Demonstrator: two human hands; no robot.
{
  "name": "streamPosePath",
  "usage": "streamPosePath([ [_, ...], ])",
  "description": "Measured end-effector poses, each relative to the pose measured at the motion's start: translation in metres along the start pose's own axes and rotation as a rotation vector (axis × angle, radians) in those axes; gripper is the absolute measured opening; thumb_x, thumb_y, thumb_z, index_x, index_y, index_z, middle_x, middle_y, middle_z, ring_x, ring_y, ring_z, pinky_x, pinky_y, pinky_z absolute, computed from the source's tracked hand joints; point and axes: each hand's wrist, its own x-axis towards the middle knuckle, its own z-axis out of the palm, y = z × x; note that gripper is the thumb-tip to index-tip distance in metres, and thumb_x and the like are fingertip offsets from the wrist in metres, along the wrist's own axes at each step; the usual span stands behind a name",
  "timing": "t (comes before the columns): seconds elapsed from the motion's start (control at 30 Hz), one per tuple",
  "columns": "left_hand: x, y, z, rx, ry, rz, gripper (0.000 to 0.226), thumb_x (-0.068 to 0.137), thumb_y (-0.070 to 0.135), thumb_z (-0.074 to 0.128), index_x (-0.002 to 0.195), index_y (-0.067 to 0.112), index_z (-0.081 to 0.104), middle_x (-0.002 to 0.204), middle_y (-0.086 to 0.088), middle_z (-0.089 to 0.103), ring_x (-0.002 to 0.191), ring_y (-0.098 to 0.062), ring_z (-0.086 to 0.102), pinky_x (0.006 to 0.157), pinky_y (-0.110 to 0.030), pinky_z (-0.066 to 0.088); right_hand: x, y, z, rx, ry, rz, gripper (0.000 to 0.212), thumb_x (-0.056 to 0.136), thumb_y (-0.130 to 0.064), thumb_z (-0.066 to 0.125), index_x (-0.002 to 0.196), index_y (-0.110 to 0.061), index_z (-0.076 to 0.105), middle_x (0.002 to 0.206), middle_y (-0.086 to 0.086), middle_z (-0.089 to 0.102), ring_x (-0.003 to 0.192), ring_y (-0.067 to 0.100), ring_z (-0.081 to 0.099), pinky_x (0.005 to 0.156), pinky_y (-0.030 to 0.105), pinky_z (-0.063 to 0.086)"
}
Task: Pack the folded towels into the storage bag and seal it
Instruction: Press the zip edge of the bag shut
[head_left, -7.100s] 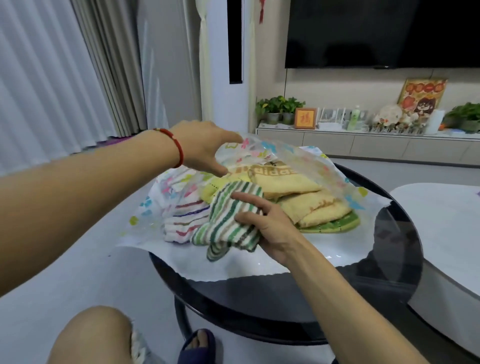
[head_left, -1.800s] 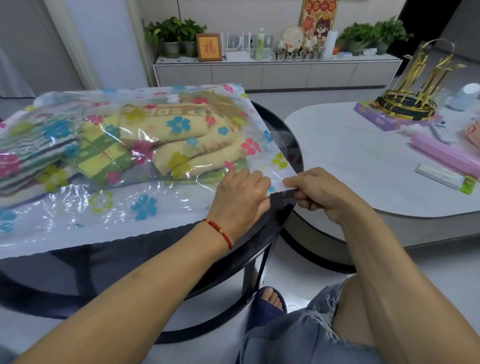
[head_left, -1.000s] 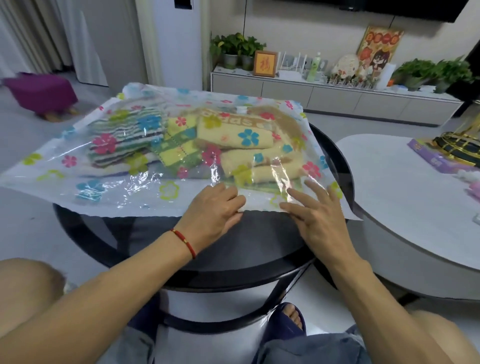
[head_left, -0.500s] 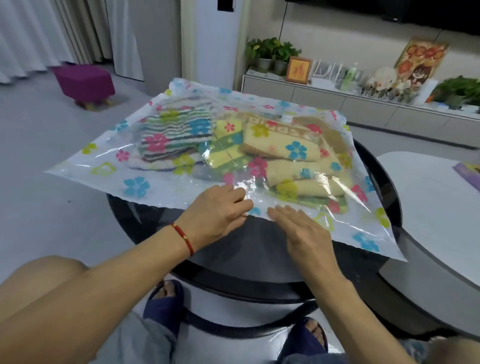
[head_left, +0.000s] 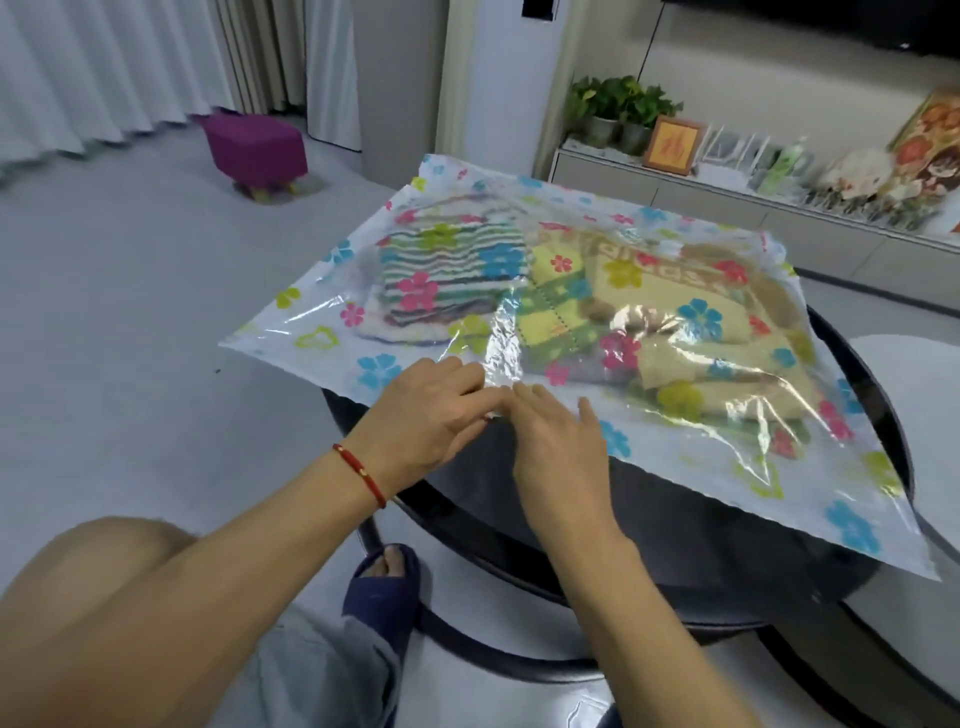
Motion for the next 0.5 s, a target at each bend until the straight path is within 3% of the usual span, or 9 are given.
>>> streamPosePath([
  [0.13, -0.014, -0.012, -0.007, 0.056, -0.054, -0.042, 0.014, 0.081, 0.014, 0.071, 0.079, 0.012, 0.058, 0.076, -0.007, 0.054, 0.065, -0.028, 0.05, 0.054, -0.039, 0.039, -0.011, 0.018, 0.01, 0.071, 0.116, 0.008, 0.059, 0.076, 0.019, 0.05, 0.123, -0.012, 0.07, 0.122, 0.011, 0.073, 0.12, 0.035, 0.066, 0.105, 0.062, 0.044],
  [0.3, -0.046, -0.051, -0.037, 0.086, -0.04, -0.188, 0.016, 0.089, 0.025, 0.064, 0.078, 0.014, 0.063, 0.079, -0.004, 0.059, 0.07, -0.028, 0.055, 0.061, -0.039, 0.041, -0.028, 0.039, 0.01, 0.109, 0.105, 0.099, 0.067, 0.081, 0.025, 0.053, 0.13, -0.018, 0.071, 0.137, 0.006, 0.069, 0.135, 0.028, 0.058, 0.116, 0.061, 0.036],
  [0.43, -0.067, -0.058, -0.051, 0.085, -0.061, -0.265, 0.031, 0.094, 0.037, 0.048, 0.083, 0.013, 0.064, 0.083, -0.004, 0.06, 0.077, -0.029, 0.055, 0.063, -0.044, 0.045, -0.025, 0.016, 0.004, 0.074, 0.133, 0.11, 0.034, 0.088, 0.008, 0.062, 0.115, -0.007, 0.075, 0.117, 0.013, 0.074, 0.116, 0.039, 0.067, 0.098, 0.058, 0.05],
  [0.5, -0.068, -0.051, -0.048, 0.064, -0.037, -0.263, 0.032, 0.094, 0.035, 0.047, 0.082, 0.01, 0.062, 0.083, -0.005, 0.06, 0.076, -0.03, 0.055, 0.063, -0.045, 0.046, -0.011, -0.018, 0.003, 0.073, 0.146, 0.022, 0.037, 0.092, -0.009, 0.066, 0.129, -0.013, 0.068, 0.122, 0.008, 0.071, 0.118, 0.035, 0.064, 0.099, 0.058, 0.048],
])
